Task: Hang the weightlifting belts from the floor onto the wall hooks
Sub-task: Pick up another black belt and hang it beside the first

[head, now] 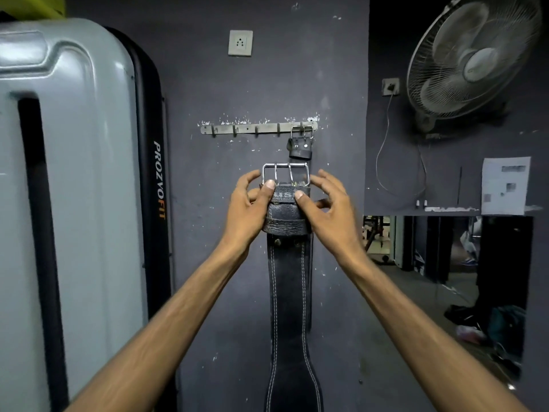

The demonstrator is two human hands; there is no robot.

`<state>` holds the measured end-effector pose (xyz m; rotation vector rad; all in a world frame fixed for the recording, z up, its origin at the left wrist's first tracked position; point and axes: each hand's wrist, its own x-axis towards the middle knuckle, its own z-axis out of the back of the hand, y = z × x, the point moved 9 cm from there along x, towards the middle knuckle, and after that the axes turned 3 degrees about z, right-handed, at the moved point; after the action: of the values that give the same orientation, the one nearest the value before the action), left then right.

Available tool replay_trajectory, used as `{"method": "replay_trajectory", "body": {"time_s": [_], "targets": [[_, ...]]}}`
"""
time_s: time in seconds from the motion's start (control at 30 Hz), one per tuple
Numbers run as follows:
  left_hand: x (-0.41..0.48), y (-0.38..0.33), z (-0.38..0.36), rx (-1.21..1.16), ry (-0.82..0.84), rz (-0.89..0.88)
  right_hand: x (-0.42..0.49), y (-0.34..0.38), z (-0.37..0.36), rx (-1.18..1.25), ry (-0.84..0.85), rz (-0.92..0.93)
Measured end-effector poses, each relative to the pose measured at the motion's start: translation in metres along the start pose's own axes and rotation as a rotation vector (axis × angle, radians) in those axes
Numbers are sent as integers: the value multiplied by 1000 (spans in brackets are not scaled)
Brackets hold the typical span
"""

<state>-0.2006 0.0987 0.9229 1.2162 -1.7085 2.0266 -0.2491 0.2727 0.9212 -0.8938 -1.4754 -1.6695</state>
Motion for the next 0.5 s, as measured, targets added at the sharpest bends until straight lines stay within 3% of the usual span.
{"method": "replay_trajectory", "body": {"time_s": [0.2,0.4,0.5], "targets": [[65,33,12,31,26,-63,37,-27,-30,-25,-108,53],[121,66,17,224,-55,-141,74,-65,-62,-78,-220,141],[150,72,14,413,-143,-234,96,-80,-83,-223,-246,245]]}}
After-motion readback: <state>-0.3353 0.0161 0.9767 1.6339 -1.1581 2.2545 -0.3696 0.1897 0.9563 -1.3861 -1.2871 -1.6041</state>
